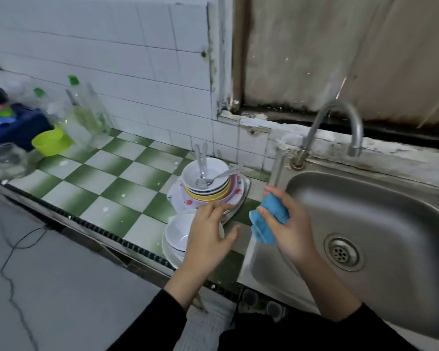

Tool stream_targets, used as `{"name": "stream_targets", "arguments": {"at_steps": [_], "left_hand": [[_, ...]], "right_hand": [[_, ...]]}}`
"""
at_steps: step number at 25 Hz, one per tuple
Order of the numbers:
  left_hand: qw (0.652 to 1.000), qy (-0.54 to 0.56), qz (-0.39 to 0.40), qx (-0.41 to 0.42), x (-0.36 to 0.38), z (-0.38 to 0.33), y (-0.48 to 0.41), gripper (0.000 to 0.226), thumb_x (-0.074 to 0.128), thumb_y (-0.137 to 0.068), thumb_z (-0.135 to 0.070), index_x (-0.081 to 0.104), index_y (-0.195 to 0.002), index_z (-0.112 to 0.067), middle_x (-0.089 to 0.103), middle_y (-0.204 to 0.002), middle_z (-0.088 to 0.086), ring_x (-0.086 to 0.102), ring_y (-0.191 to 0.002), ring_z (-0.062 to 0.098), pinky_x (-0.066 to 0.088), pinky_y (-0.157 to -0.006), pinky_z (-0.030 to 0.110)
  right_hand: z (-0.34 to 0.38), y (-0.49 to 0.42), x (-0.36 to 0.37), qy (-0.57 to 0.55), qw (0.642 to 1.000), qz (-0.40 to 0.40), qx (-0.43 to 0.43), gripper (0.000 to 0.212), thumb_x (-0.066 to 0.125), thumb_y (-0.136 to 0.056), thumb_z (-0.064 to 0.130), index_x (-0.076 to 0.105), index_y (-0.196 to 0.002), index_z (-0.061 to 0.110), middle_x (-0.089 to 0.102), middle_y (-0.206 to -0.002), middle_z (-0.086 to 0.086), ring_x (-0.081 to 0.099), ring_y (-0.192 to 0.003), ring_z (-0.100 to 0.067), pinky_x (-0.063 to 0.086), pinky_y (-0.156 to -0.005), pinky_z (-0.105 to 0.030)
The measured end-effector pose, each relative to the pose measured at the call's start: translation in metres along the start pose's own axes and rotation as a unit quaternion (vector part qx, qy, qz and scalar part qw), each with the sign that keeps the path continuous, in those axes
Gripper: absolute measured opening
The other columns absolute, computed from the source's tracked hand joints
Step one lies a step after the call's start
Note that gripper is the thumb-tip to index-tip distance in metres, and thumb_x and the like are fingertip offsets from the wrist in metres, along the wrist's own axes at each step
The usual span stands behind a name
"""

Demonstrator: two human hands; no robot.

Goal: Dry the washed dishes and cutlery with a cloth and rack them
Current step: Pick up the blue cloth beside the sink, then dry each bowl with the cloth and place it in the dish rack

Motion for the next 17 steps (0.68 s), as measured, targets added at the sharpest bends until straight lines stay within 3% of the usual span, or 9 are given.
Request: {"name": "stream_targets", "arguments": {"at_steps": [3,5,9,13,15,17], "left_hand": [[0.995,-0.079,0.023,-0.049,-0.013,0.044,0.001,0.063,0.051,-0.072,-0.055,0.062,-0.121,-0.017,0.058,-0.123,0.001,0.045,-0.118,0.02,0.032,-0.1,0.025],[0.987,-0.128,0.048,-0.082,-0.018,0.064,0.003,0.078,0.051,-0.067,-0.065,0.056,-0.129,-0.019,0.052,-0.134,0.001,0.04,-0.125,0.022,0.033,-0.105,0.034],[0.966,-0.148,0.114,-0.18,-0.018,0.097,0.016,0.112,0.062,-0.05,-0.081,0.033,-0.144,-0.026,0.032,-0.149,-0.001,0.022,-0.135,0.02,0.026,-0.111,0.037],[0.957,-0.026,0.164,-0.24,-0.011,0.112,0.028,0.131,0.085,-0.042,-0.065,0.019,-0.149,-0.03,0.017,-0.155,-0.003,0.021,-0.14,0.018,0.028,-0.112,0.037],[0.954,0.014,0.16,-0.252,-0.012,0.117,0.031,0.137,0.085,-0.035,-0.061,0.017,-0.15,-0.029,0.02,-0.152,-0.004,0.026,-0.138,0.017,0.032,-0.111,0.036],[0.957,0.024,0.139,-0.252,-0.014,0.12,0.033,0.133,0.091,-0.041,-0.05,0.017,-0.15,-0.029,0.026,-0.148,-0.005,0.03,-0.134,0.015,0.034,-0.107,0.033]], "right_hand": [[-0.005,-0.007,0.036,0.036,0.997,0.06,0.009,0.046,0.071,-0.086,0.01,0.056,-0.117,0.041,0.055,-0.112,0.03,0.053,-0.101,0.016,0.036,-0.086,0.0],[-0.01,-0.012,0.054,0.05,0.994,0.09,0.021,0.045,0.071,-0.086,0.011,0.057,-0.121,0.036,0.056,-0.117,0.024,0.05,-0.108,0.009,0.036,-0.094,-0.006],[-0.02,-0.018,0.077,0.061,0.987,0.139,0.043,0.042,0.071,-0.087,0.015,0.059,-0.124,0.032,0.055,-0.117,0.022,0.051,-0.113,0.001,0.041,-0.101,-0.02],[-0.027,-0.02,0.083,0.058,0.979,0.18,0.074,0.04,0.071,-0.087,0.015,0.06,-0.124,0.029,0.053,-0.108,0.027,0.054,-0.11,-0.004,0.045,-0.097,-0.023],[-0.03,-0.021,0.081,0.05,0.978,0.187,0.081,0.04,0.071,-0.087,0.015,0.061,-0.123,0.029,0.053,-0.107,0.03,0.056,-0.11,-0.005,0.047,-0.098,-0.027],[-0.032,-0.022,0.077,0.048,0.976,0.194,0.081,0.038,0.071,-0.087,0.014,0.061,-0.12,0.031,0.052,-0.106,0.033,0.055,-0.104,0.003,0.045,-0.098,-0.024]]}}
Point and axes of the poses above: each hand's wrist, its own y-axis away from the middle knuckle, its own x-axis out of the palm, z = x × y, the point moved 9 cm from there along -y, towards the middle knuckle
